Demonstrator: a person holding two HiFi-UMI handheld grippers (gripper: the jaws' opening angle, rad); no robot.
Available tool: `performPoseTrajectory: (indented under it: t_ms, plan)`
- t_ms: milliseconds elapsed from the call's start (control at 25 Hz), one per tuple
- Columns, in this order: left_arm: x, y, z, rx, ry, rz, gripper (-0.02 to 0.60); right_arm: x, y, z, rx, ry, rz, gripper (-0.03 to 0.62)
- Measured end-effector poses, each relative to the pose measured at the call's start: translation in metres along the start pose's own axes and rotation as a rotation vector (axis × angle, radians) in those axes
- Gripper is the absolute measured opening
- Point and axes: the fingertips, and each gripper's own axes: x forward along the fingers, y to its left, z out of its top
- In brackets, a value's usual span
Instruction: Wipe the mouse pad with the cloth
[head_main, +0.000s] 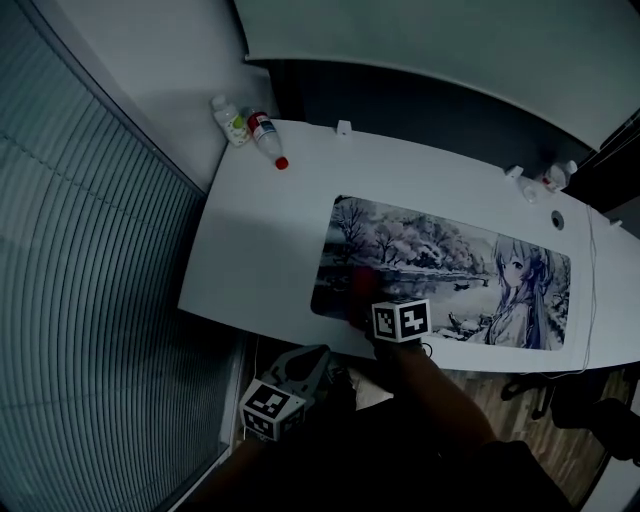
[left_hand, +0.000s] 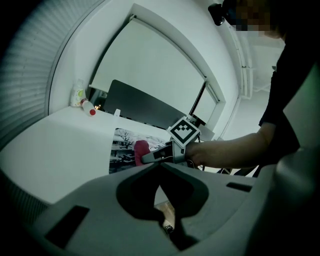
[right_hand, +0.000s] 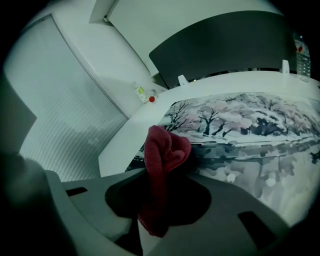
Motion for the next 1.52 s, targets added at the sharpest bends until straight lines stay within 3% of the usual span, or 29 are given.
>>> performPoseTrajectory:
  t_ms: [640,1080,1520]
  plan:
    - [0.008,0.011,0.016,0.027,-0.012,-0.032,0.005,0.0,0.005,0.014,0.077,-0.046,0.054,0.107]
    - [0.031,0.022,0.051,0.062,-0.045,-0.057,0.005,0.017,-0.025,0.08,0.113,-0.097,0.015,0.107]
    - [0.065,0.004,0.055,0.094,-0.011,-0.118,0.005,0.017,-0.057,0.082,0.167,-0.056,0.012,0.107]
